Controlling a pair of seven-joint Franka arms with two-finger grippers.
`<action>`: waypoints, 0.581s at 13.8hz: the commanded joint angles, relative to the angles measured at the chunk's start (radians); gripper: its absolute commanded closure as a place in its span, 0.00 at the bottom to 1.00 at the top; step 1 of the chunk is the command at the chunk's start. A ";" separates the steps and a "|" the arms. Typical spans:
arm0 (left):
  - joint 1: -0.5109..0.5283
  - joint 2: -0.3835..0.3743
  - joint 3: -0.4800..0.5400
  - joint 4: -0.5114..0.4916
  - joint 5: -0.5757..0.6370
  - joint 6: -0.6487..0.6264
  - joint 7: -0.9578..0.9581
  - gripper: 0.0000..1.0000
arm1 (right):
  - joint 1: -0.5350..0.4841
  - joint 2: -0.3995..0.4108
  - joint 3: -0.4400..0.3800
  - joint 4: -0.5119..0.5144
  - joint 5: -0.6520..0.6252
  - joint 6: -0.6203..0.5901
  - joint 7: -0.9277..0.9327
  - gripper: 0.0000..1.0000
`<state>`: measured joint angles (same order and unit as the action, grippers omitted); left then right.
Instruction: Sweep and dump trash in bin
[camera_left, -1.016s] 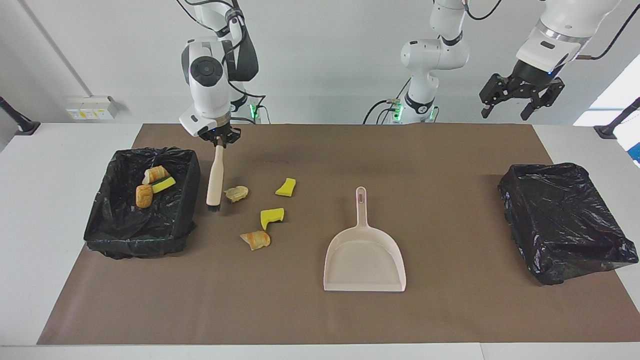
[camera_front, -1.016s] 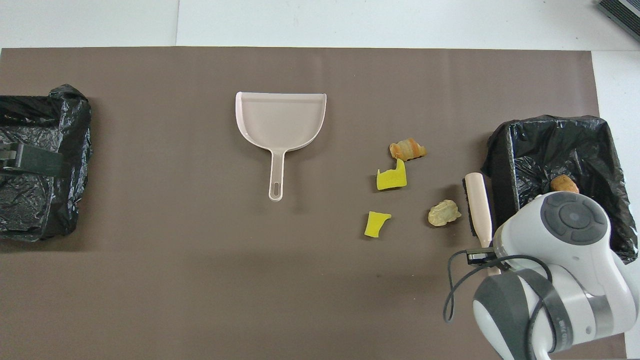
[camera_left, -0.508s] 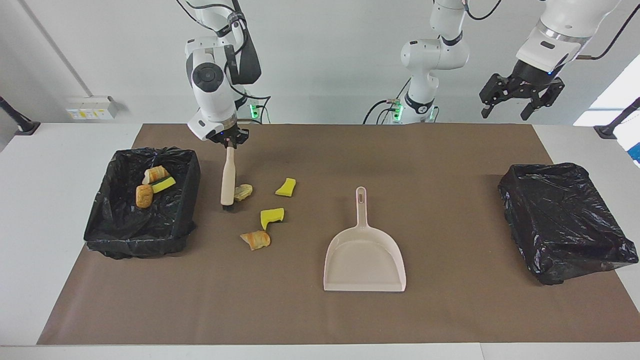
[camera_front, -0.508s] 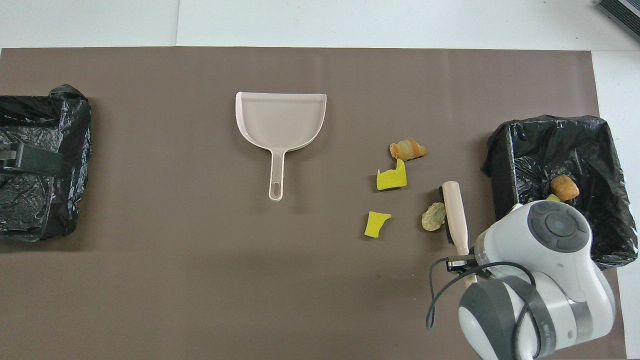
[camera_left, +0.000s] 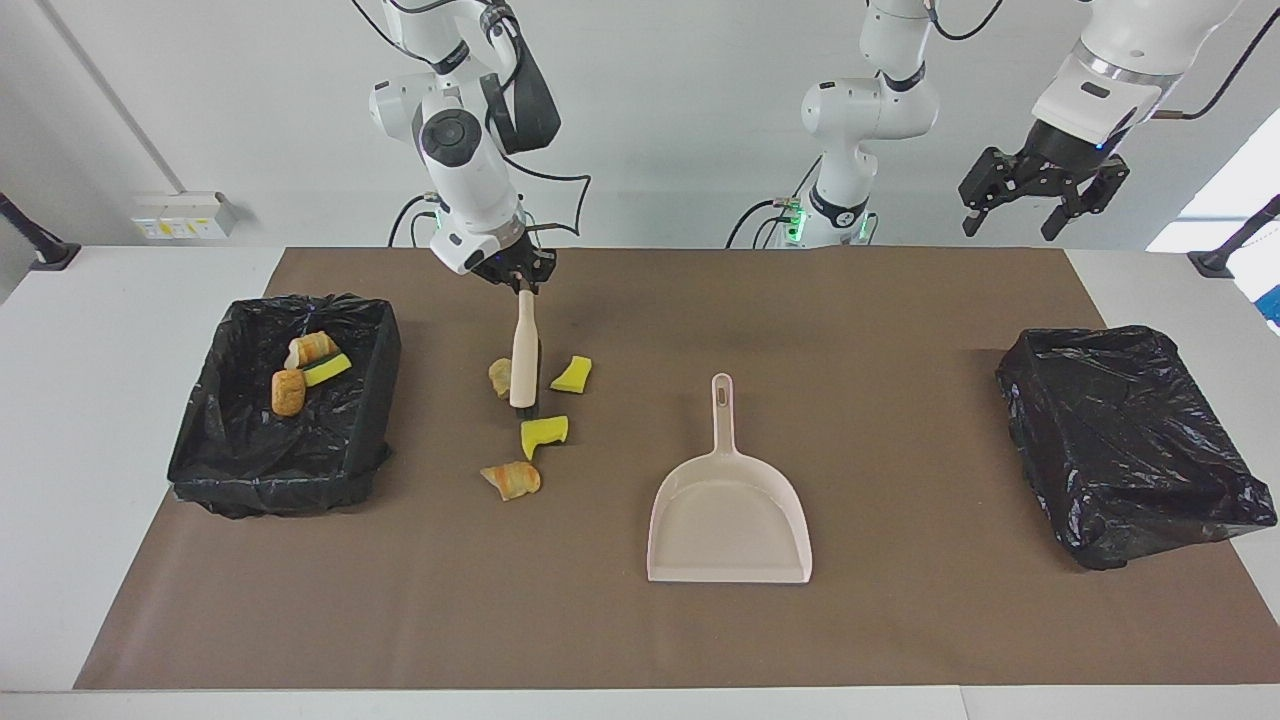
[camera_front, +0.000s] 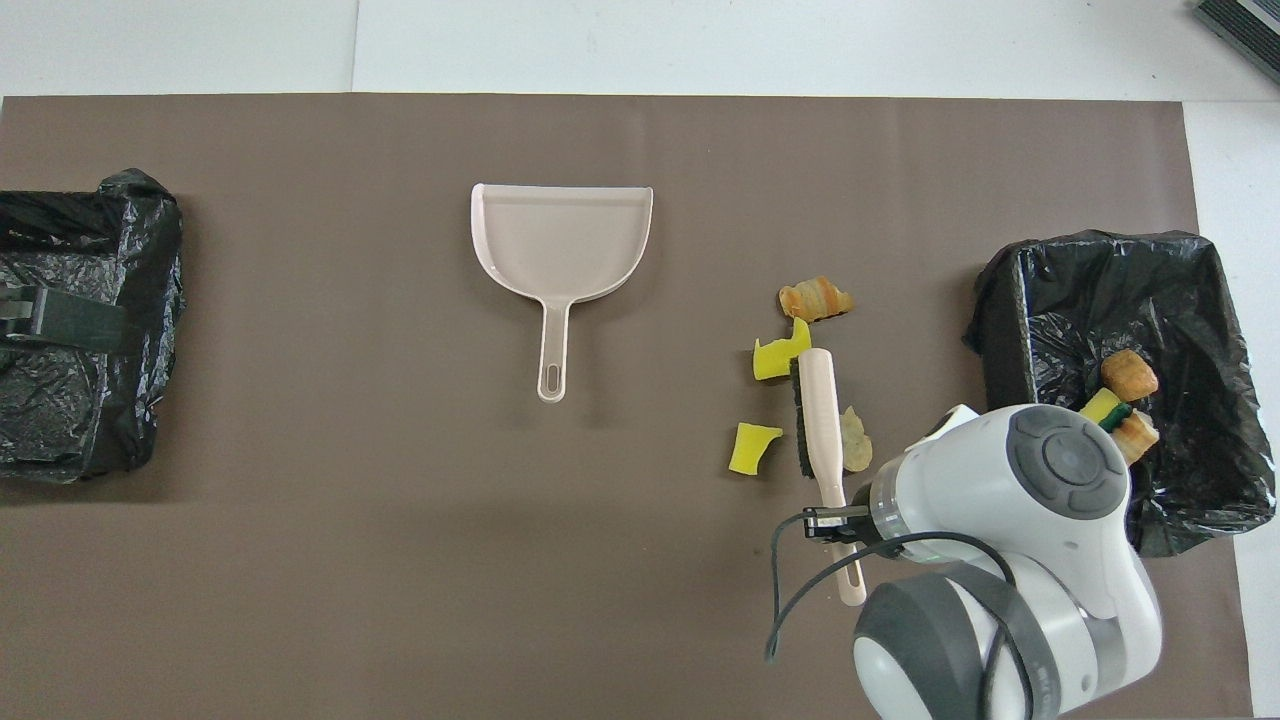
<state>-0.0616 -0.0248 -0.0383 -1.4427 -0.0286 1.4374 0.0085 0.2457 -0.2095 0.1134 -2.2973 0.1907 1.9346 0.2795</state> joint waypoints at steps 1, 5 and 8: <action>0.005 -0.003 -0.002 0.012 0.009 -0.022 0.007 0.00 | -0.022 0.041 0.000 0.142 -0.054 -0.075 -0.088 1.00; 0.005 -0.003 -0.002 0.012 0.009 -0.022 0.007 0.00 | -0.045 0.108 -0.004 0.254 -0.184 -0.097 -0.351 1.00; 0.005 -0.003 0.000 0.012 0.009 -0.022 0.007 0.00 | -0.097 0.160 -0.009 0.308 -0.275 -0.065 -0.472 1.00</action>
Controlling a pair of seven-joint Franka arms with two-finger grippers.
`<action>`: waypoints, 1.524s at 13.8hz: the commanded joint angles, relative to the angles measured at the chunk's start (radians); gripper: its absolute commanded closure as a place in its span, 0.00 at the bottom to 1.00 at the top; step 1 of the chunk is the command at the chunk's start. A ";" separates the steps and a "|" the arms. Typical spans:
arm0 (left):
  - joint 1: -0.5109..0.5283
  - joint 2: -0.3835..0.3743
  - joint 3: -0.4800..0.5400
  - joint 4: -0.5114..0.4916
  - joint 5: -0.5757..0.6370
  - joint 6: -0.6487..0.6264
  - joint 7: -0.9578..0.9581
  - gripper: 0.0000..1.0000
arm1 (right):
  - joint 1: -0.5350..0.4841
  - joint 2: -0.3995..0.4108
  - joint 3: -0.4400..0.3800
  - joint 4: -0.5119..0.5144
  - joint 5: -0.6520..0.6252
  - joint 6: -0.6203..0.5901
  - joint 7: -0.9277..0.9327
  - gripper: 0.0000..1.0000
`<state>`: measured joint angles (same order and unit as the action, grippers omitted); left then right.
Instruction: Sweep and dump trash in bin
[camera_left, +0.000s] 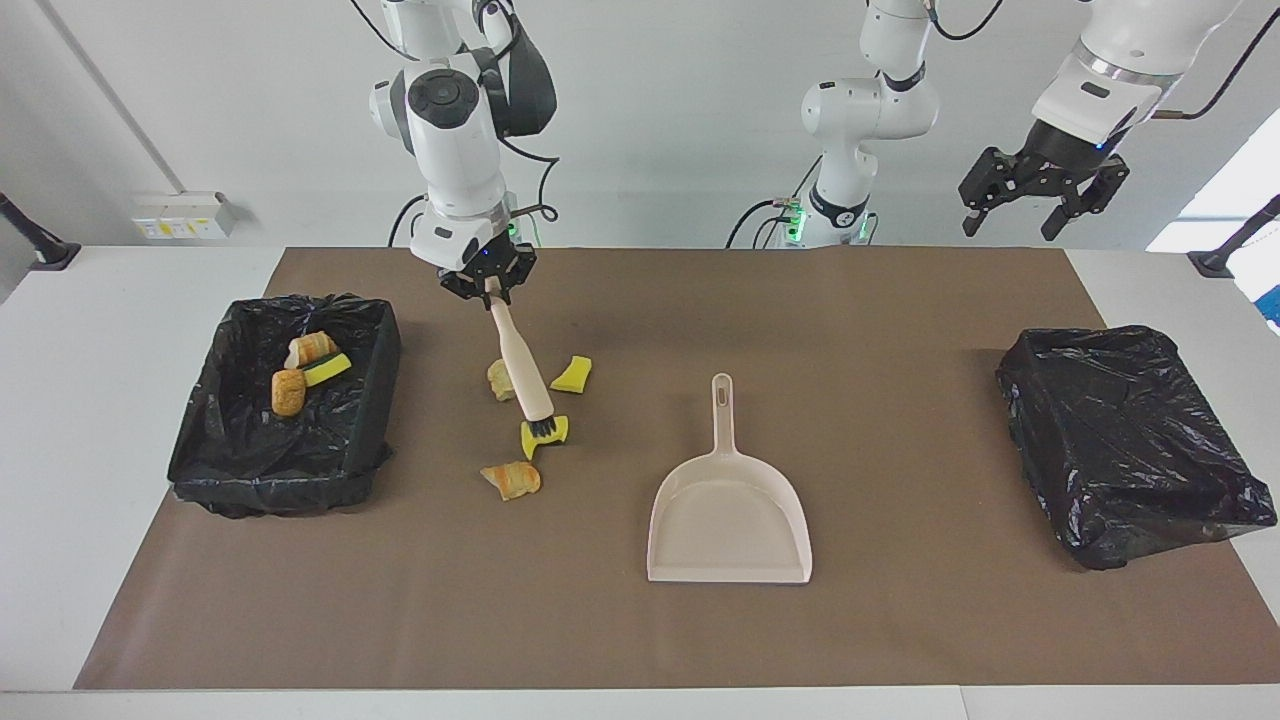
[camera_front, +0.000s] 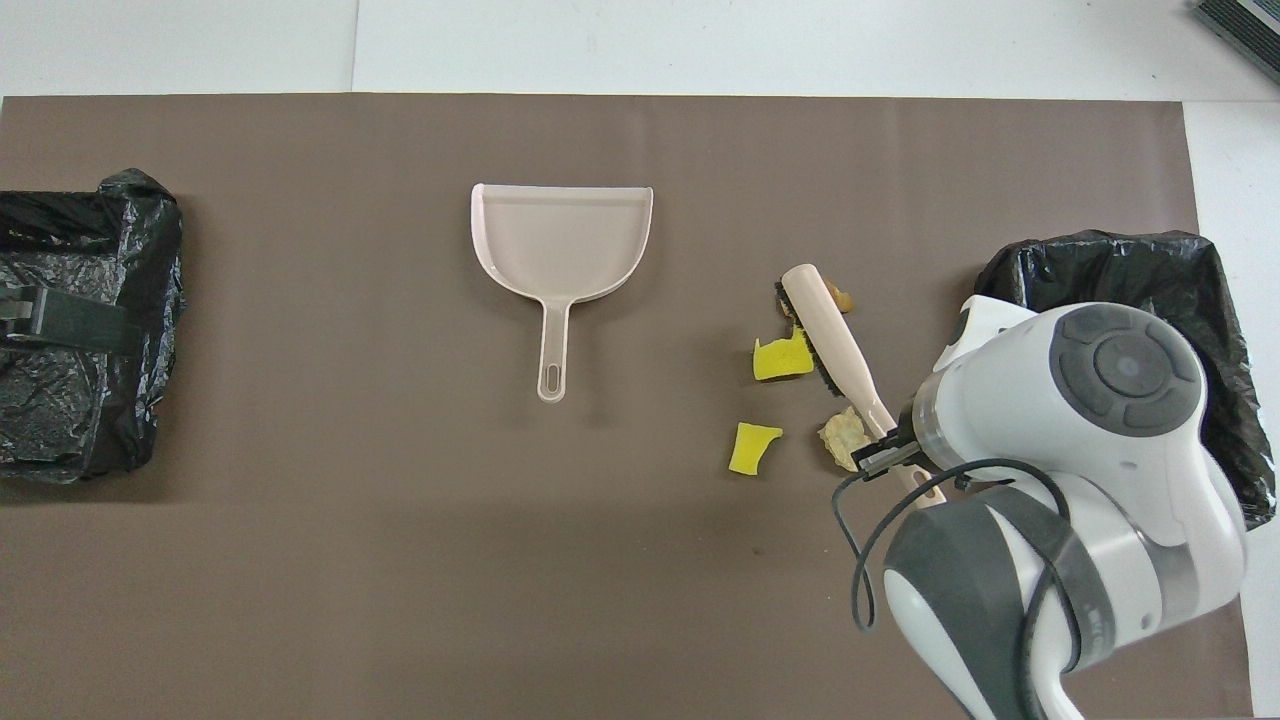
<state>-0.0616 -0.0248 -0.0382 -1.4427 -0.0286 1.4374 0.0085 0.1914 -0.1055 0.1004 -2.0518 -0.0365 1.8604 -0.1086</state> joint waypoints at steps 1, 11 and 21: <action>0.005 -0.003 -0.002 0.012 0.009 -0.022 0.007 0.00 | -0.059 0.075 0.004 0.062 -0.068 0.054 -0.100 1.00; 0.005 -0.003 -0.002 0.012 0.009 -0.022 0.007 0.00 | -0.110 0.420 0.005 0.239 -0.218 0.250 -0.221 1.00; 0.005 -0.003 -0.002 0.012 0.009 -0.022 0.007 0.00 | -0.061 0.252 0.016 0.052 -0.152 -0.012 -0.577 1.00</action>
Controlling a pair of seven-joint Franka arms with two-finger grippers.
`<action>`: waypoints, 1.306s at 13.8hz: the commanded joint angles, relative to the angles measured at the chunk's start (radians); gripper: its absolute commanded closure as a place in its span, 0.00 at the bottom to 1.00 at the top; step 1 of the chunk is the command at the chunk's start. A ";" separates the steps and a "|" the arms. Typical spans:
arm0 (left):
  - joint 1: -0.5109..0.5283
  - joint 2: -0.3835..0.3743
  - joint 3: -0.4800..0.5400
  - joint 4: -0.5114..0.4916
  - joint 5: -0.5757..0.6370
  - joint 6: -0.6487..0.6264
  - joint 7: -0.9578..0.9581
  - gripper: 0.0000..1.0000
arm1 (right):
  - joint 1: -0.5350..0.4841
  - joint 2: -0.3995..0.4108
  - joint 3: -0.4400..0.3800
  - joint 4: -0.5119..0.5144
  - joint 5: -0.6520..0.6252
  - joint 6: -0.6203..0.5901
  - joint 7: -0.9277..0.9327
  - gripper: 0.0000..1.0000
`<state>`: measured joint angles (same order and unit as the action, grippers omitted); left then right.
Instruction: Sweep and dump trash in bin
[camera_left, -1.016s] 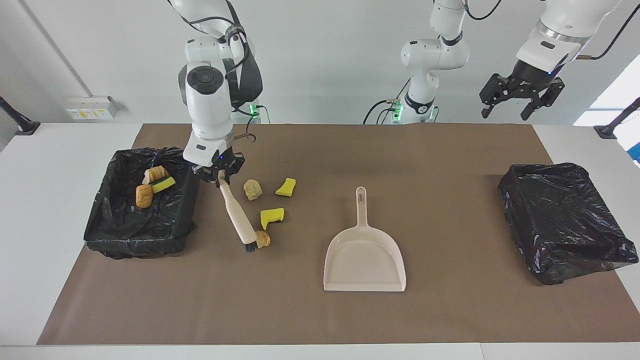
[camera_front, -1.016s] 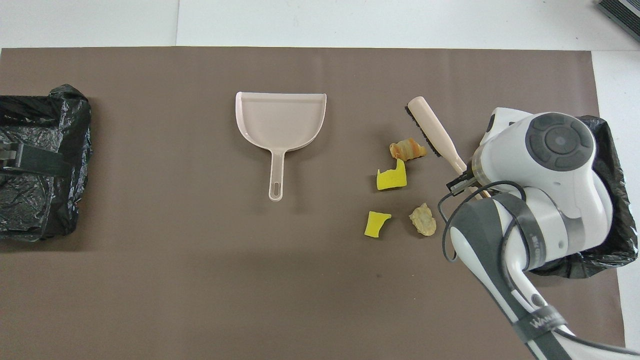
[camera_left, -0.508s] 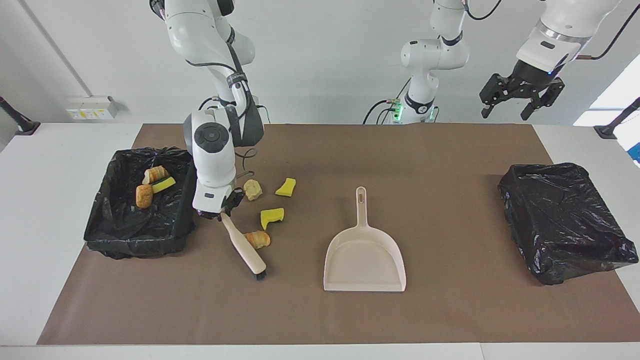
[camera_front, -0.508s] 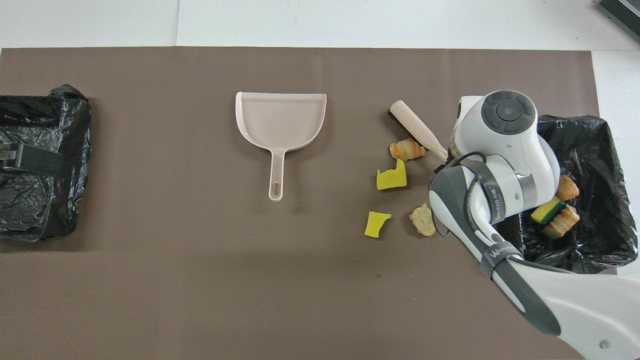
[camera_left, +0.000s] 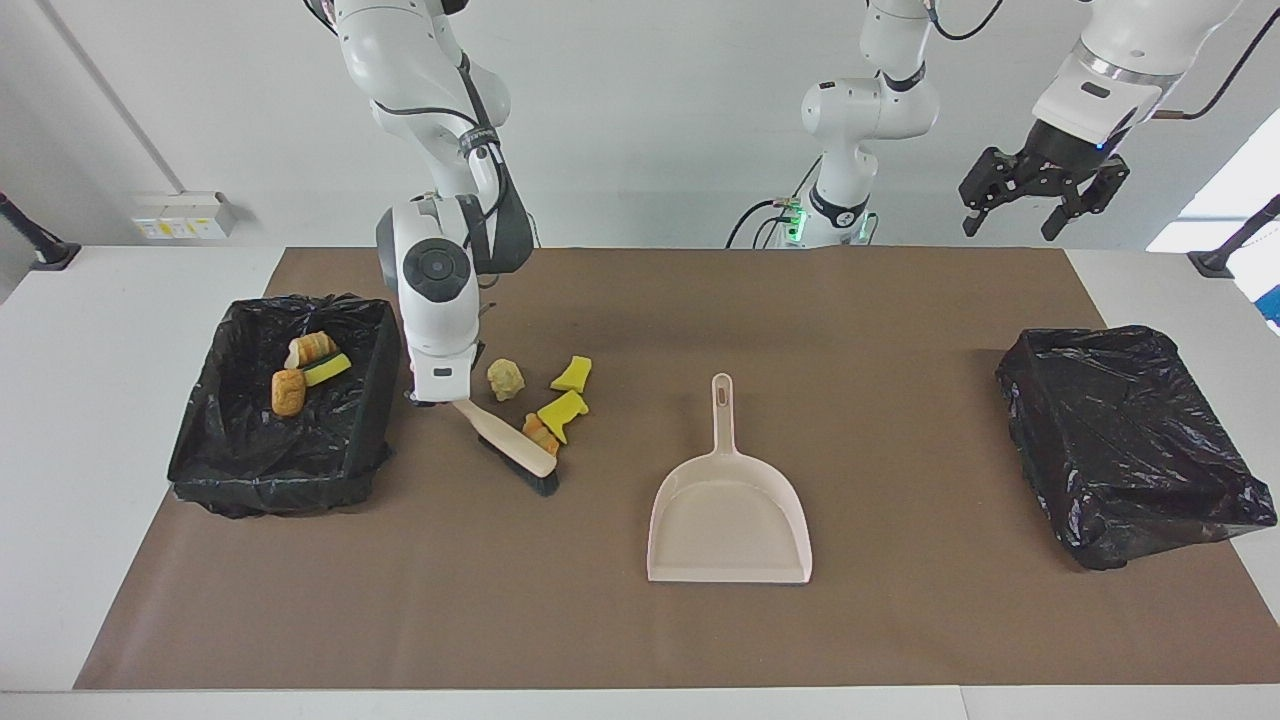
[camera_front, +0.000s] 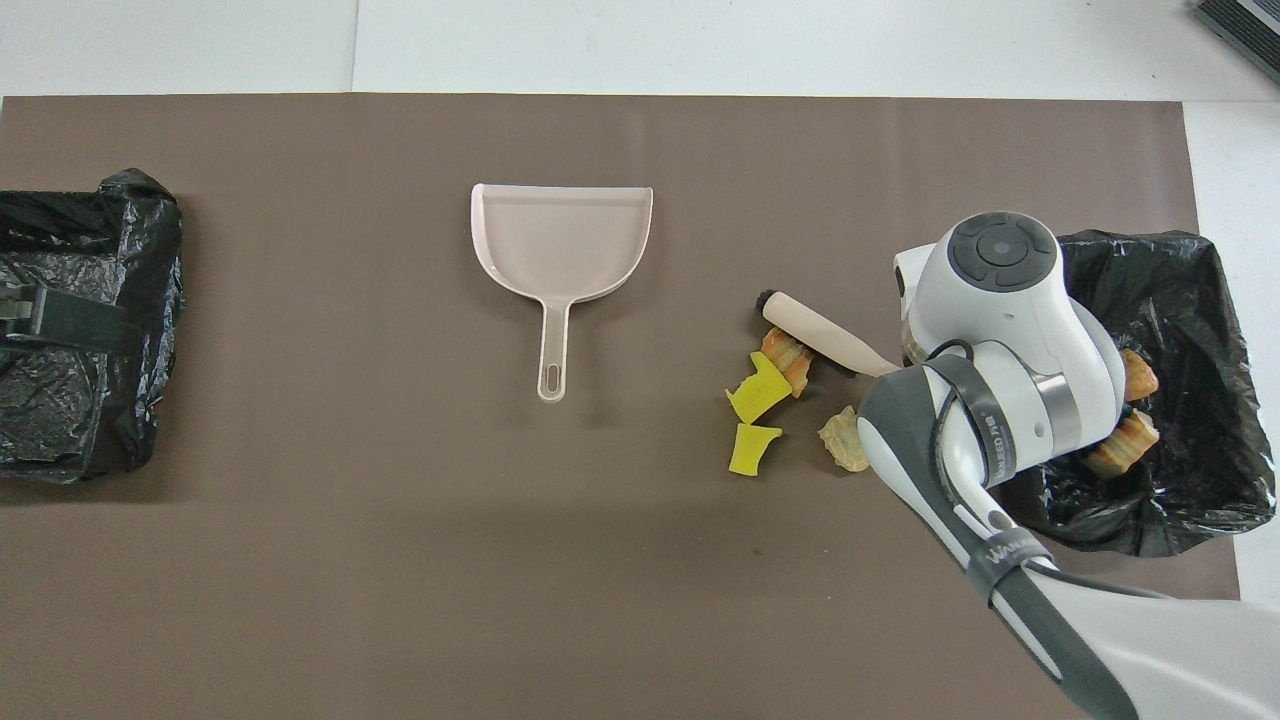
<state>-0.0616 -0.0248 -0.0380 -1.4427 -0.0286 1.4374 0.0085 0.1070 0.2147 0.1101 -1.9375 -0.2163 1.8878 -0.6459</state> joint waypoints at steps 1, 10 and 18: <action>0.005 -0.003 -0.002 0.012 0.009 -0.021 0.007 0.00 | 0.040 -0.092 0.006 -0.089 0.029 -0.053 -0.026 1.00; 0.005 -0.003 -0.002 0.012 0.009 -0.021 0.007 0.00 | -0.010 -0.095 -0.004 0.064 0.067 -0.114 0.017 1.00; 0.005 -0.003 -0.002 0.012 0.009 -0.021 0.007 0.00 | -0.135 -0.219 -0.004 -0.056 0.075 -0.136 0.512 1.00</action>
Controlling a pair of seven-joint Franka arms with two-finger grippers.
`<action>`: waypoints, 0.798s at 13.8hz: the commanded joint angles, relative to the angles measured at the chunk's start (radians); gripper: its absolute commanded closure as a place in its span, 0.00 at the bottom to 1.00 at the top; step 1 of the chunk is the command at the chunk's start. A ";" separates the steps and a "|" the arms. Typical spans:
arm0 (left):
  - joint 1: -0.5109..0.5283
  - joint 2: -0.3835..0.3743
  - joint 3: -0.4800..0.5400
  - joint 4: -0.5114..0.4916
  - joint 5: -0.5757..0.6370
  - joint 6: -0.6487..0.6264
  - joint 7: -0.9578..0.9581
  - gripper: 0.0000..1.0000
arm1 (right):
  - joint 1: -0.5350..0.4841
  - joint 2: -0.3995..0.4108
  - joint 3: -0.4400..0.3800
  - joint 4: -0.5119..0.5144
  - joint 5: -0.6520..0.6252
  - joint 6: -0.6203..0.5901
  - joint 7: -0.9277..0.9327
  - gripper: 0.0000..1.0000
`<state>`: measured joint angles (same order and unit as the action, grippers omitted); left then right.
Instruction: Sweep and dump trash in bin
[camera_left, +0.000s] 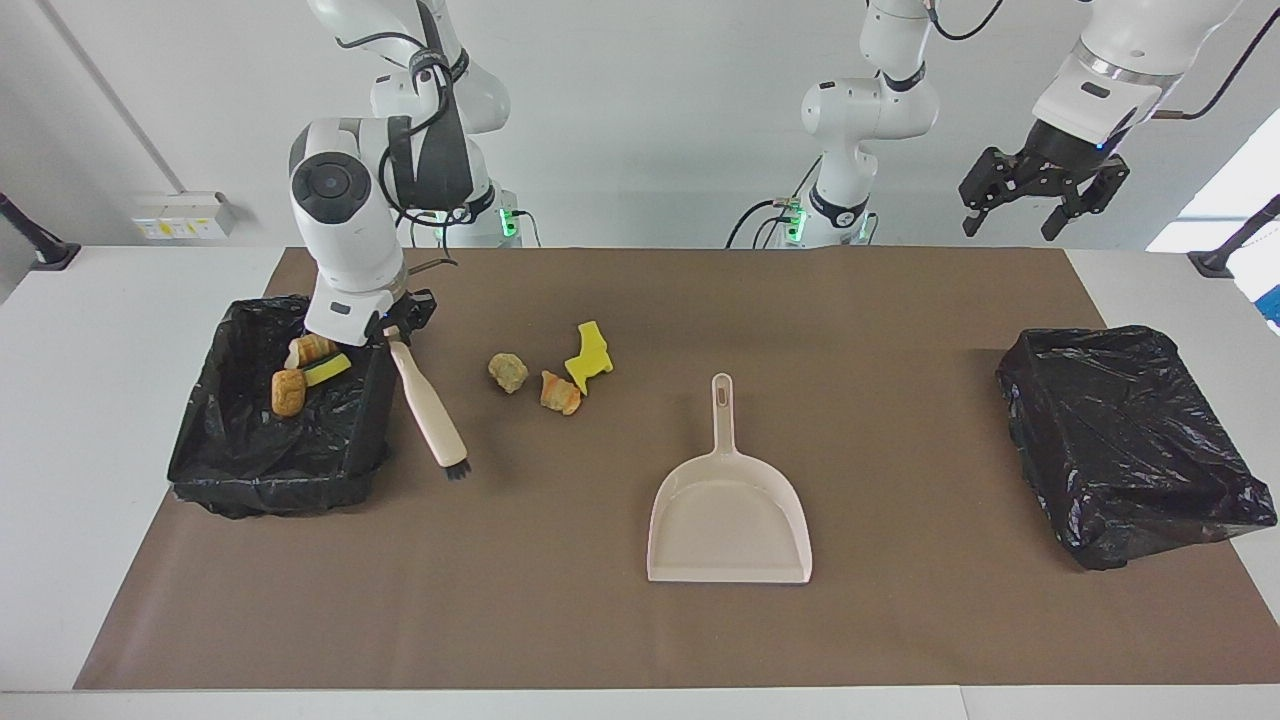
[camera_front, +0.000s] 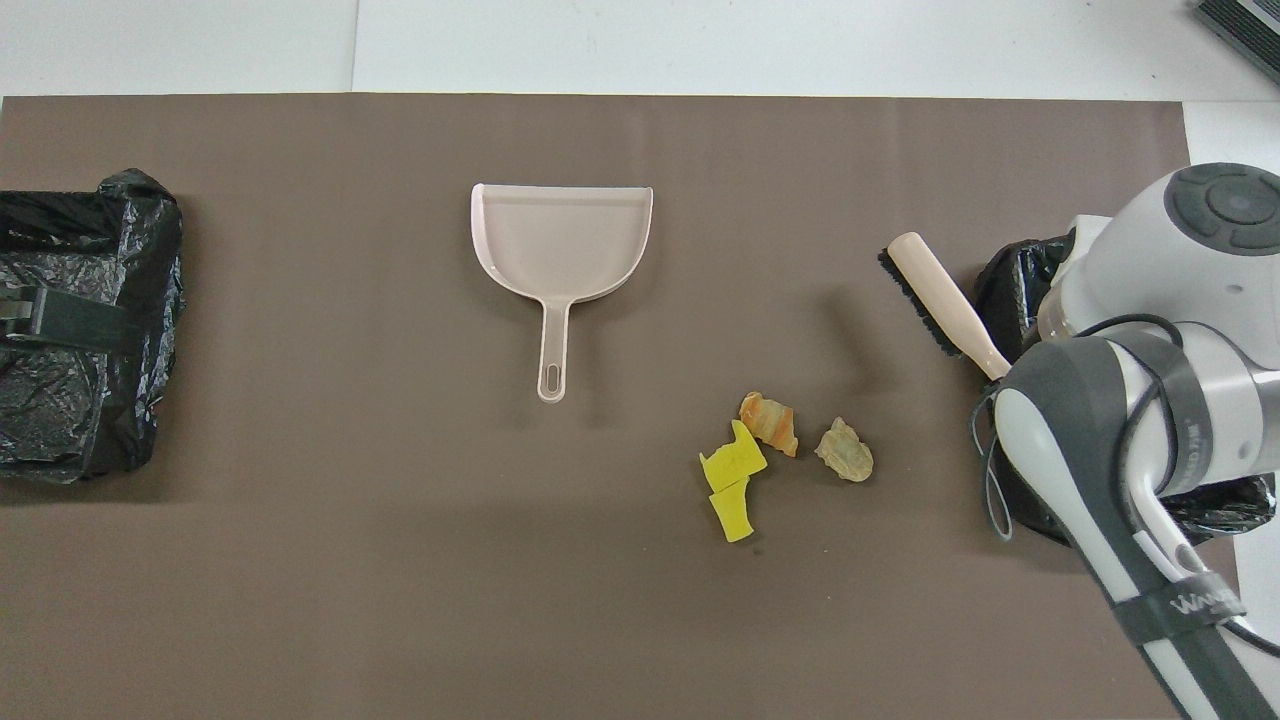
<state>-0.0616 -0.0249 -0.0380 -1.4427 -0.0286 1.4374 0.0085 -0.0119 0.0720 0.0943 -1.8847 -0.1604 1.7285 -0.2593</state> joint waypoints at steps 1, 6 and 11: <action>0.005 -0.003 -0.002 0.012 0.009 -0.021 0.007 0.00 | -0.010 -0.127 0.011 -0.190 0.019 0.061 0.159 1.00; 0.005 -0.003 -0.002 0.012 0.009 -0.021 0.007 0.00 | 0.010 -0.391 0.013 -0.575 0.109 0.238 0.299 1.00; 0.005 -0.003 -0.002 0.012 0.009 -0.021 0.007 0.00 | 0.098 -0.500 0.016 -0.728 0.160 0.270 0.412 1.00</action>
<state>-0.0616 -0.0249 -0.0380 -1.4427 -0.0286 1.4374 0.0085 0.0358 -0.3826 0.1074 -2.5532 -0.0194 1.9550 0.0726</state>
